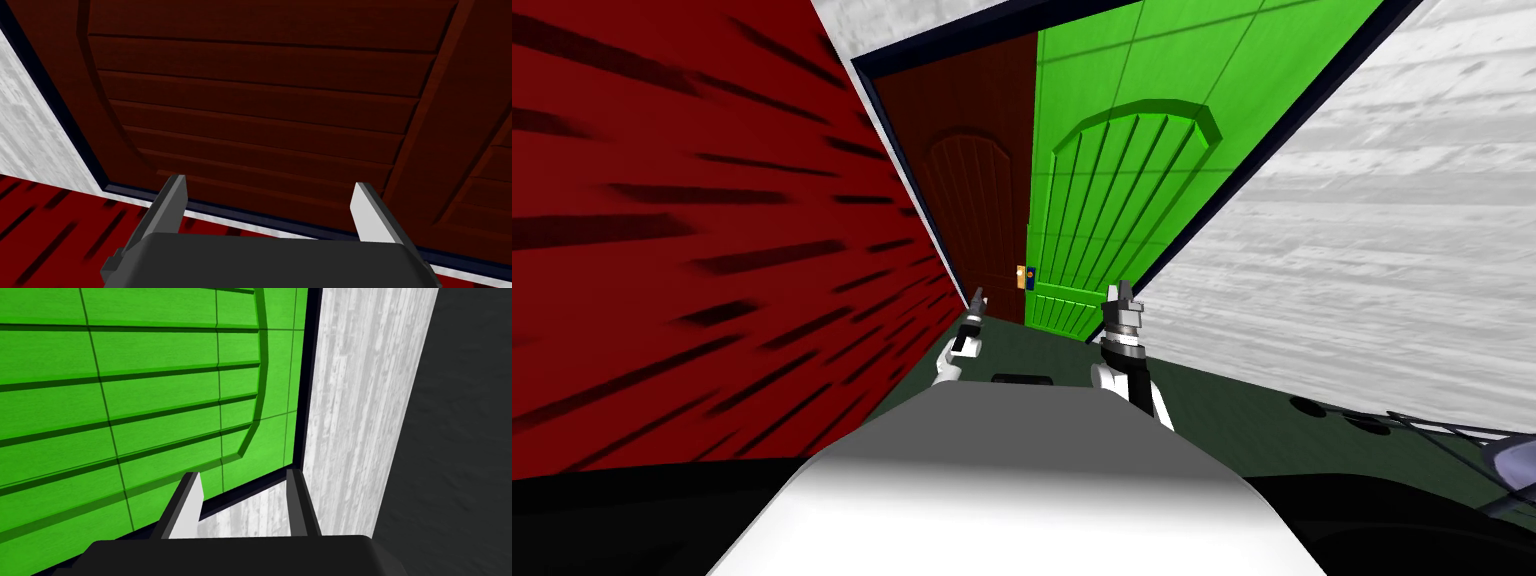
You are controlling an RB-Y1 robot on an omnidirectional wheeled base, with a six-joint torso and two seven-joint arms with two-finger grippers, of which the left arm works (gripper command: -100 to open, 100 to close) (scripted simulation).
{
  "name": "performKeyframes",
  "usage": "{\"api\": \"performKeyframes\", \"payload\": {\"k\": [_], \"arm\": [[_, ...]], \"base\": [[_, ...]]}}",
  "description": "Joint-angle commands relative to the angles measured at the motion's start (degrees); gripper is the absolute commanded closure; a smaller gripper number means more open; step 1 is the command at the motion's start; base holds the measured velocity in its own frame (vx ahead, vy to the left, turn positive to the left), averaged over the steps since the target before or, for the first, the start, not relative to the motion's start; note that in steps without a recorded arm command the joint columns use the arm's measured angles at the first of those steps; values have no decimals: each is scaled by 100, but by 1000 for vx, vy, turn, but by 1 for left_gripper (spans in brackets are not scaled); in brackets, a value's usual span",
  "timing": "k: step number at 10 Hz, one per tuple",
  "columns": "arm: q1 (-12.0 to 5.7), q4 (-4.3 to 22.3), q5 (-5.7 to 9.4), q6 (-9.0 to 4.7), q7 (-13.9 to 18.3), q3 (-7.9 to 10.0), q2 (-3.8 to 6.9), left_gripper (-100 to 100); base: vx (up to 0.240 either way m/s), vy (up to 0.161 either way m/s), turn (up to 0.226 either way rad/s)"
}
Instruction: Pull the door open
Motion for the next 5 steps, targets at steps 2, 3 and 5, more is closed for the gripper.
{"api": "performKeyframes", "payload": {"k": [2, 3, 5], "arm": [[-237, 436, 102, 46, -12, -55, 47, -100], [-326, 597, 138, 58, -17, -75, 62, -100], [-503, 920, 211, 81, -27, -114, 92, -100]], "base": [[105, -12, -93], [122, -10, -74], [115, -16, -98]]}}
